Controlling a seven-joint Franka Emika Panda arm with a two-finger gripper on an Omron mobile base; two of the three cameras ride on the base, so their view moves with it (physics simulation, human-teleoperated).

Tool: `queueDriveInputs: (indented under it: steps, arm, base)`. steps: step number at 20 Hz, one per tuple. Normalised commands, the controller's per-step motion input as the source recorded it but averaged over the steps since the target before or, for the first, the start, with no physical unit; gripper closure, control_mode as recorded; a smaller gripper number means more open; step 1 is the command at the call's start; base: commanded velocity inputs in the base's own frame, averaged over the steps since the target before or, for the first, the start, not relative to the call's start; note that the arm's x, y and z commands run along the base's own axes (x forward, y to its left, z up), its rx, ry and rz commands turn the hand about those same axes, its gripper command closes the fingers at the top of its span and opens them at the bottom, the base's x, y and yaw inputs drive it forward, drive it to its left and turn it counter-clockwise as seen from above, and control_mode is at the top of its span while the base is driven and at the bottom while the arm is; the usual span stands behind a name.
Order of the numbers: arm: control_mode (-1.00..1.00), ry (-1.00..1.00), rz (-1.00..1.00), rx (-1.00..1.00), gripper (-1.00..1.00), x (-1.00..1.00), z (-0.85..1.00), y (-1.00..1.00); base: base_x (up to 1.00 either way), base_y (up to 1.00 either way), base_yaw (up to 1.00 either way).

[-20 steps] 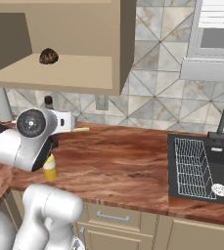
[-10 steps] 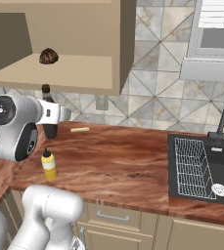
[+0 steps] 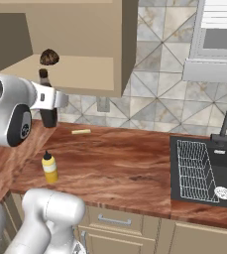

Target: Pick the syrup bottle and mustard from the counter and place them in the cabinet.

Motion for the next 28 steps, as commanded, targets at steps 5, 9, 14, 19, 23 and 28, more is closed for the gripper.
queueDriveInputs:
  steps: [5, 9, 14, 19, 23, 28]
  arm:
    - [-1.00, -0.01, 0.00, -0.01, 1.00, 0.00, 0.50, 0.00]
    - [-1.00, -0.04, 0.00, -0.04, 1.00, 0.00, 0.49, 0.00]
    - [-1.00, -0.06, -0.01, -0.04, 1.00, 0.00, 0.39, 0.00]
    - [-1.00, -0.05, -0.02, -0.02, 1.00, 0.07, 0.22, 0.00]
    - [-1.00, -0.01, -0.01, 0.00, 1.00, 0.23, 0.05, 0.00]
    - [-1.00, 0.00, -0.02, -0.01, 1.00, 0.43, 0.00, 0.00]
  base:
    - [0.00, 0.00, 0.00]
    - [0.00, 0.00, 0.00]
    - [0.00, 0.00, 0.00]
    - [0.00, 0.00, 0.00]
    - [0.00, 0.00, 0.00]
    - [0.00, 0.00, 0.00]
